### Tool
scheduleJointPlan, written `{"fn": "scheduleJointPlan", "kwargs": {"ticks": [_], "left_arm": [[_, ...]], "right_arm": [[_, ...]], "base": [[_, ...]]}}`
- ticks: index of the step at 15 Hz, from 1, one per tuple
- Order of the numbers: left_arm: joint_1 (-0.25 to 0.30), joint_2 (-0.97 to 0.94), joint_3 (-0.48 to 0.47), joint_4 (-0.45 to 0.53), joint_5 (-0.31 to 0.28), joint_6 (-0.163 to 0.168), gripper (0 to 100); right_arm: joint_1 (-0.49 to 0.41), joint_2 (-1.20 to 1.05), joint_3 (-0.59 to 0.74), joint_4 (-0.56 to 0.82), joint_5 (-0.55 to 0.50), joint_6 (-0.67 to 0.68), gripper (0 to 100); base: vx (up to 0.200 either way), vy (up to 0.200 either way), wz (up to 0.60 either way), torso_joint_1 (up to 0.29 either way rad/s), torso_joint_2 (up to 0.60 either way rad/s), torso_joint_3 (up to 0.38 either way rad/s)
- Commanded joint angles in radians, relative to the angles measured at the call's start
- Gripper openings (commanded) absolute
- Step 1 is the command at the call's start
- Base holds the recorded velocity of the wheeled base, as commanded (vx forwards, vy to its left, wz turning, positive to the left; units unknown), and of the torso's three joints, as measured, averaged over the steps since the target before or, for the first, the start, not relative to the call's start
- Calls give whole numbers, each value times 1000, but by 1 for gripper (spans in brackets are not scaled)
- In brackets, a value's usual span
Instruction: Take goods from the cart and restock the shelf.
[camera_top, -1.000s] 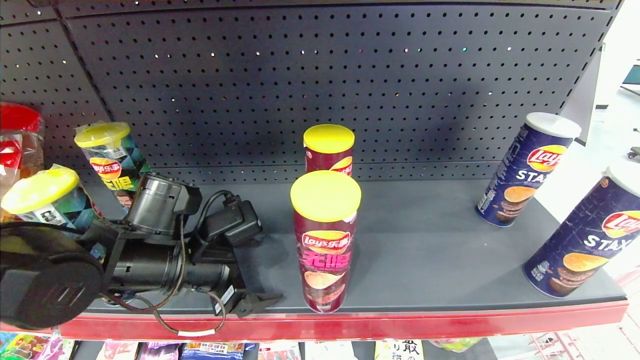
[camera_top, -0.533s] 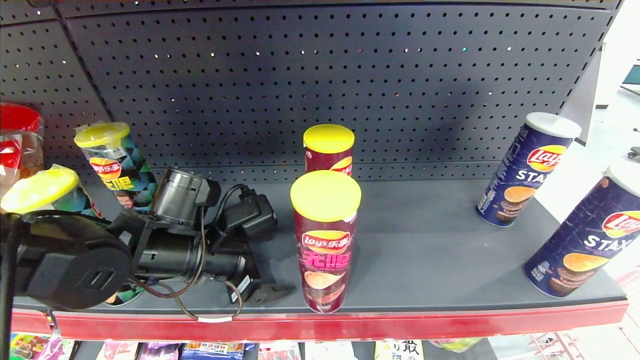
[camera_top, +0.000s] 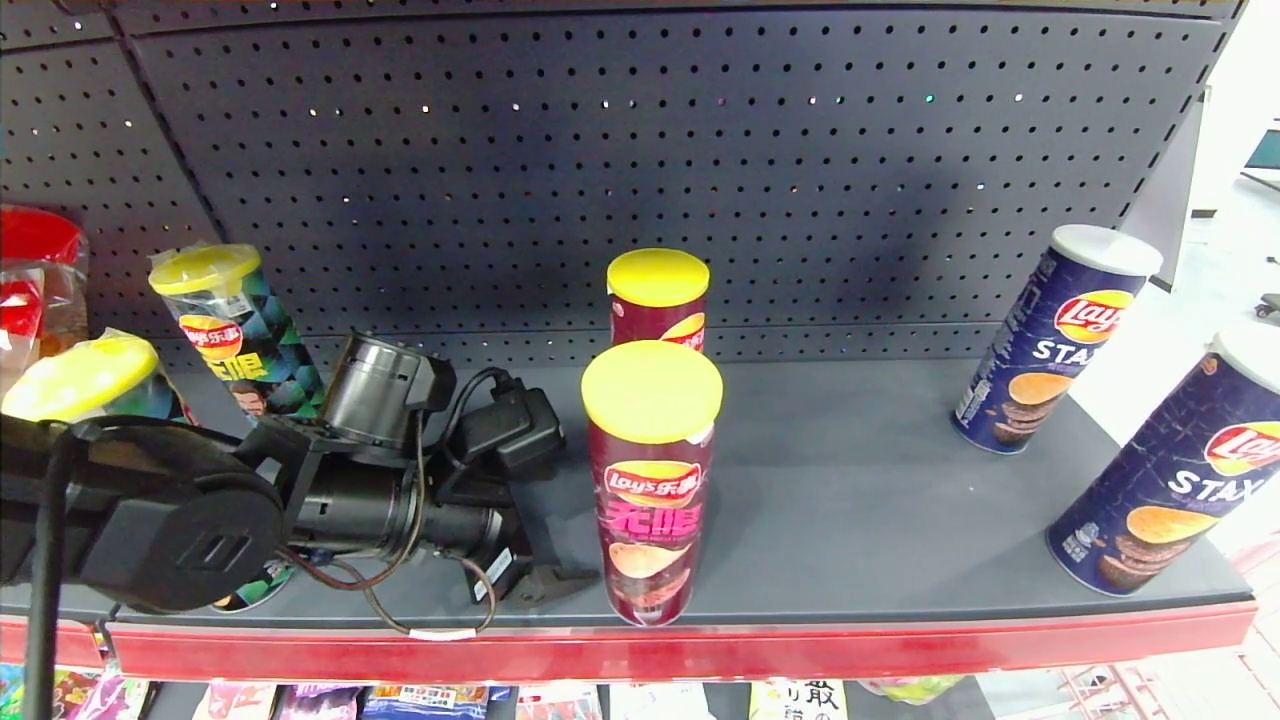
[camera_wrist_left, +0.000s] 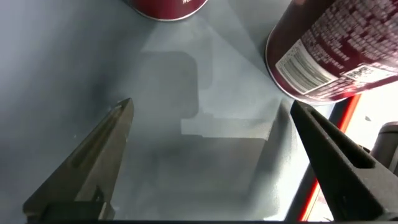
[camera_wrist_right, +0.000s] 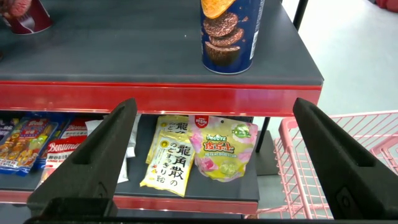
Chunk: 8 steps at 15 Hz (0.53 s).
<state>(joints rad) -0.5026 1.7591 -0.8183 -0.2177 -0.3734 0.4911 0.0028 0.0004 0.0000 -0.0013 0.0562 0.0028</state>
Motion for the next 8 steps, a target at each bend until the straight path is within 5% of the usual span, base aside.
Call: {"fn": "scheduleJointPlan", "kwargs": {"ticks": [1,8], "left_arm": [[-2,2,-5,-2,1,0,100],[-8,14,-21,-2,1,0,100]], "right_arm": [[0,0,0,0,1,0,100],[0,0,0,0,1,0,100]], "base": [[0,0,0,0,0,0],[0,0,0,0,0,0]]}}
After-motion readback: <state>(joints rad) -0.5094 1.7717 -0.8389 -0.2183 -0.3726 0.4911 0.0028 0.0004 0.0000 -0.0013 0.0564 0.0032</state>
